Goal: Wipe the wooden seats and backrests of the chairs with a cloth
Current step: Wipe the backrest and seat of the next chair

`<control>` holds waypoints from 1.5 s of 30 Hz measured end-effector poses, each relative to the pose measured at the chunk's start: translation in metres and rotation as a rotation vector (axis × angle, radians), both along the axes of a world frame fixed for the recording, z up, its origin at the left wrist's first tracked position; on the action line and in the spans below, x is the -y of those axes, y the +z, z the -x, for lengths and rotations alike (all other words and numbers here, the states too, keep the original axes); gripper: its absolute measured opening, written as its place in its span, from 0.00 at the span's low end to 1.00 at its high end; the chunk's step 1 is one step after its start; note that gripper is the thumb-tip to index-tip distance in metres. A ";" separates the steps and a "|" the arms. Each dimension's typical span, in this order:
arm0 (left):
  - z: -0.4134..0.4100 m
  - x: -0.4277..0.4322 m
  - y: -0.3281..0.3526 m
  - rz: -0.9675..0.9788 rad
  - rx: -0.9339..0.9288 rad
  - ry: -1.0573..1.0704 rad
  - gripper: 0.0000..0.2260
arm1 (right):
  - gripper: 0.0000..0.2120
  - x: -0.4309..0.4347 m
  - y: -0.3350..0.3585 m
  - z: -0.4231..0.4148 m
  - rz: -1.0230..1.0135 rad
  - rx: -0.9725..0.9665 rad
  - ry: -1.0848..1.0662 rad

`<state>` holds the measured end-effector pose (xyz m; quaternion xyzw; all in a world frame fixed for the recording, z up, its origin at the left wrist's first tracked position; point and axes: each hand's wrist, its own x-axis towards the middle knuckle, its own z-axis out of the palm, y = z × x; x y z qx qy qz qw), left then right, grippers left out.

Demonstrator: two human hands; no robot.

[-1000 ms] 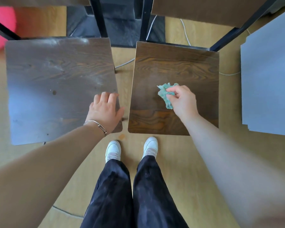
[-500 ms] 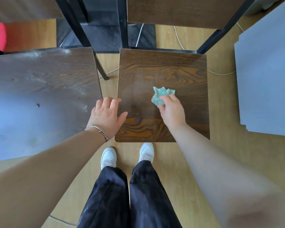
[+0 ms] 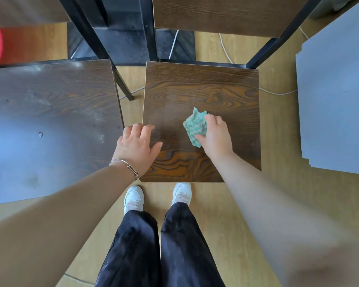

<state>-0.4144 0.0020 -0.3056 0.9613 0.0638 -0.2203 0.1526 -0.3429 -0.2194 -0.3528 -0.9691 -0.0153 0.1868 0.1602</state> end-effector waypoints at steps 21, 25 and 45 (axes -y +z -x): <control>-0.052 -0.005 0.090 -0.014 0.147 -0.035 0.25 | 0.20 -0.009 0.124 -0.049 -0.865 -0.494 -0.886; -0.065 -0.001 0.126 -0.007 0.201 -0.047 0.24 | 0.23 -0.002 0.163 -0.055 -0.816 -0.466 -0.932; -0.128 0.045 0.189 -0.036 0.308 -0.044 0.24 | 0.11 0.025 0.223 -0.086 -1.000 -0.365 -1.008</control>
